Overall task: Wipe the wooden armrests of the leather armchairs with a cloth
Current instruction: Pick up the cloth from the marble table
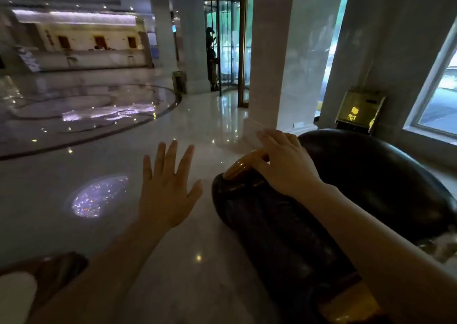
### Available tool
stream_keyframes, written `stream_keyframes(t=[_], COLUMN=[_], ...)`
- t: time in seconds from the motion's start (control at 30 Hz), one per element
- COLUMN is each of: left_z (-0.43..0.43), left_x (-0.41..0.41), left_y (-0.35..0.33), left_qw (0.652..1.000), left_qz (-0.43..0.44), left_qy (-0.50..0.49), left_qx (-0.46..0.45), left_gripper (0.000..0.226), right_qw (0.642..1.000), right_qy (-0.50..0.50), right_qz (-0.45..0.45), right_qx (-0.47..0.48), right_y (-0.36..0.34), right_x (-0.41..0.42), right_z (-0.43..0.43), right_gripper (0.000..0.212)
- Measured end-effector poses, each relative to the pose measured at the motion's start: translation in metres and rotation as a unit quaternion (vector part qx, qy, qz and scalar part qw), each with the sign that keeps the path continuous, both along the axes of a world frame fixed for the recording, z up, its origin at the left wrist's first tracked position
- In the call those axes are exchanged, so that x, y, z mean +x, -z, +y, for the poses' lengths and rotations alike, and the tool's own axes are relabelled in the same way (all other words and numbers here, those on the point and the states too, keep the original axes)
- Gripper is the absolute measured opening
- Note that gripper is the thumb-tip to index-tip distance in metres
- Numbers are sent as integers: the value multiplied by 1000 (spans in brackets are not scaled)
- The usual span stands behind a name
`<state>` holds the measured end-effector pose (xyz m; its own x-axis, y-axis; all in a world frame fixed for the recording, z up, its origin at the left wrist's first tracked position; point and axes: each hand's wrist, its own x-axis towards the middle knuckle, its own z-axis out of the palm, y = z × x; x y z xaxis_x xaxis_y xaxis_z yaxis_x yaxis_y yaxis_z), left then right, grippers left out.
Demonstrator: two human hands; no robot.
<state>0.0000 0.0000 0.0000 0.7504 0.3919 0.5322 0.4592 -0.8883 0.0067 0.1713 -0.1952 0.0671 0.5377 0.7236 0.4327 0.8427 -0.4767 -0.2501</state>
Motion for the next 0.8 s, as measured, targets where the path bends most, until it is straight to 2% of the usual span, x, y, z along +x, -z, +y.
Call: stream_keyframes(t=[0.47, 0.8], left_z=[121, 175], left_x=[-153, -254], left_y=[82, 137], left_qw=[988, 962], left_qz=[74, 101], left_qy=[-104, -197], left_qx=[-89, -163], left_gripper=[76, 77], right_qw=[994, 979], right_qy=[-52, -127], right_qz=[49, 90], right_qx=[-82, -134], right_y=[86, 140], right_x=[-93, -163], right_z=[171, 283], right_gripper=[67, 66])
